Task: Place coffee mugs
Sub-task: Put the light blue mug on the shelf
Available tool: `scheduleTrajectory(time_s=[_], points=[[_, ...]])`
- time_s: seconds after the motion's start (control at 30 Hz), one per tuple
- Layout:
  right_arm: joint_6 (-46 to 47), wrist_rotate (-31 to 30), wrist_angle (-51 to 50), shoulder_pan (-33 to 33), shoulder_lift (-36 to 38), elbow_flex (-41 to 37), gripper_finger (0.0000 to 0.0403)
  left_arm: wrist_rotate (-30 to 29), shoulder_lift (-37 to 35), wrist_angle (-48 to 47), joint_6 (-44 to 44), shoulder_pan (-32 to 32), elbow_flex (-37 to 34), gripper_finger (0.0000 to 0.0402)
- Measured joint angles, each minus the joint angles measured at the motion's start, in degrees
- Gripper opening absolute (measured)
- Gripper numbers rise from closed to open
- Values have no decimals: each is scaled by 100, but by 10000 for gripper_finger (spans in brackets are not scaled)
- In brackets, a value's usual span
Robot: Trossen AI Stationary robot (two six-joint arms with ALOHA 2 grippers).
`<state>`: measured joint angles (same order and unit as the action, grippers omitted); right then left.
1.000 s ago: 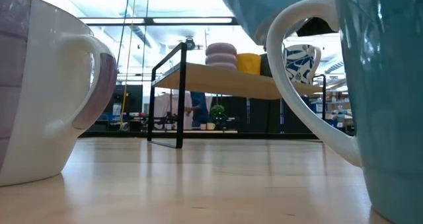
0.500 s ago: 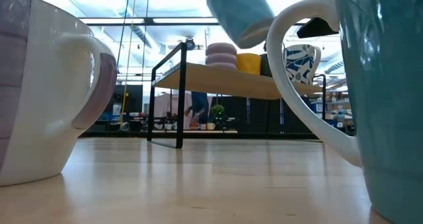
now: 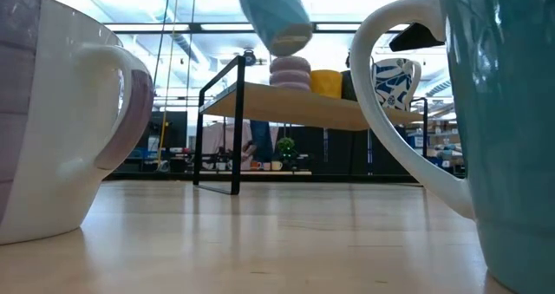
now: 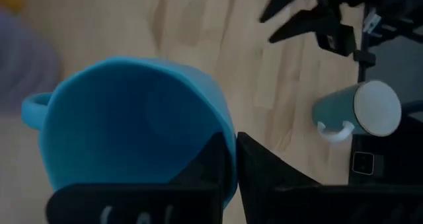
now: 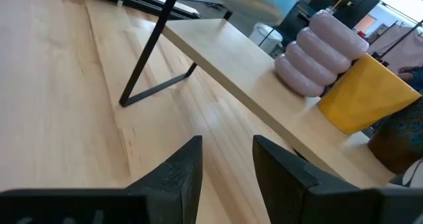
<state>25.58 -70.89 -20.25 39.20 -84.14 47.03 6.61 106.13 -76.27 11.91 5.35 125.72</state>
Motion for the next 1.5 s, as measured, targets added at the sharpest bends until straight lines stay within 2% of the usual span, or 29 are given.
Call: scheduleTrajectory(time_s=[0.17,0.33,0.57,0.67,0.8,1.07,1.4,1.5], points=[[22,0,5,0,0,0,139,9,0,-683,107,383,121,29],[-3,0,48,0,0,0,139,41,4,-828,280,815,121,29],[-20,0,77,0,0,0,139,463,4,-890,401,1510,86,30],[-24,1,99,1,0,0,139,872,5,-880,396,1819,-57,31],[-46,0,109,0,0,0,139,1753,11,-893,177,2210,-165,31],[-66,0,111,1,0,0,139,2052,11,-855,-111,2723,-165,31],[-68,1,133,0,0,-2,139,3358,11,-1415,-770,3105,-174,31],[-68,1,131,1,0,-2,139,3927,11,-1354,-986,3158,-174,31]])
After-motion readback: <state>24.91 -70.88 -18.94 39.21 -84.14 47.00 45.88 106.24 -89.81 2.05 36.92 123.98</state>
